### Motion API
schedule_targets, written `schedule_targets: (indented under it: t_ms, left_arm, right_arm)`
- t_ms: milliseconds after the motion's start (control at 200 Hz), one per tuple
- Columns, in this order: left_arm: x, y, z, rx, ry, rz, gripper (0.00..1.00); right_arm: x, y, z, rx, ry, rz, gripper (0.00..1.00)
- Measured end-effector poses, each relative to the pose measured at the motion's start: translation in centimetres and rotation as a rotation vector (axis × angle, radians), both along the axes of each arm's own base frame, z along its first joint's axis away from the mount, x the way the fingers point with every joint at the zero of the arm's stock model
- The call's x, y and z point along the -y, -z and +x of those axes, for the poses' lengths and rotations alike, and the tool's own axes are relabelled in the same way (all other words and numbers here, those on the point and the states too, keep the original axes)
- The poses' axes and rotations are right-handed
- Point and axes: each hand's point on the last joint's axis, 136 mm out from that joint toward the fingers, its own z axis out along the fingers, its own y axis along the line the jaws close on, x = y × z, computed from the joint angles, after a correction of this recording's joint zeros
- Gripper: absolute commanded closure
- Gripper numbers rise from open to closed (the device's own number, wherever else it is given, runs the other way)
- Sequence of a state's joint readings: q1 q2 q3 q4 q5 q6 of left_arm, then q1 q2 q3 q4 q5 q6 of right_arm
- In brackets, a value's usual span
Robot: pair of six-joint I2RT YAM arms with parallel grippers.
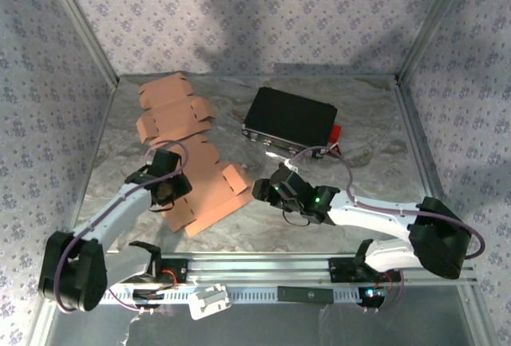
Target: Fold the paper box
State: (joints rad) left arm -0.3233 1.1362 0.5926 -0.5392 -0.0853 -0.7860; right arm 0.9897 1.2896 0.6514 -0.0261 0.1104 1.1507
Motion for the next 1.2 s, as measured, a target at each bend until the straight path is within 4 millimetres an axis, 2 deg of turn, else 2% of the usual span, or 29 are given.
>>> schedule_targets:
  t_ms: [220, 365, 455, 595, 705, 785, 924, 999, 1069, 1124, 1199]
  left_arm:
    - [4.0, 1.6, -0.1, -0.021, 0.130, -0.016, 0.47]
    - [6.1, 3.2, -0.3, -0.050, 0.189, -0.005, 0.48]
    - [8.0, 2.8, 0.5, -0.034, 0.226, -0.012, 0.49]
    - [12.1, 2.8, 1.6, -0.022, 0.313, -0.015, 0.49]
    - [14.7, 2.8, 2.0, -0.018, 0.364, -0.013, 0.53]
    - [15.9, 2.6, 2.2, -0.014, 0.385, -0.001, 0.49]
    - [15.9, 0.8, 1.8, 0.011, 0.389, 0.018, 0.40]
    - [15.3, -2.0, 1.8, 0.067, 0.376, -0.005, 0.37]
    - [14.4, -5.3, 2.2, 0.153, 0.348, -0.068, 0.37]
    - [13.4, -7.1, 2.6, 0.207, 0.317, -0.122, 0.38]
    - [11.8, -7.2, 3.0, 0.228, 0.271, -0.160, 0.40]
  right_arm:
    - [0.1, 0.5, 0.7, -0.028, 0.044, 0.051, 0.31]
    - [1.0, 1.0, 1.4, -0.042, 0.082, 0.071, 0.30]
    - [1.6, 1.3, 2.0, -0.053, 0.108, 0.090, 0.30]
    - [2.3, 1.4, 2.9, -0.065, 0.144, 0.130, 0.30]
    - [2.9, 1.7, 3.4, -0.075, 0.169, 0.147, 0.30]
    - [3.5, 1.9, 3.9, -0.081, 0.190, 0.154, 0.30]
    - [4.3, 2.0, 4.5, -0.081, 0.217, 0.160, 0.30]
    - [4.8, 2.0, 4.7, -0.080, 0.228, 0.166, 0.30]
    - [5.3, 2.1, 5.0, -0.076, 0.244, 0.170, 0.32]
    - [5.6, 2.1, 5.3, -0.073, 0.254, 0.176, 0.33]
    - [5.7, 1.8, 5.9, -0.062, 0.262, 0.192, 0.35]
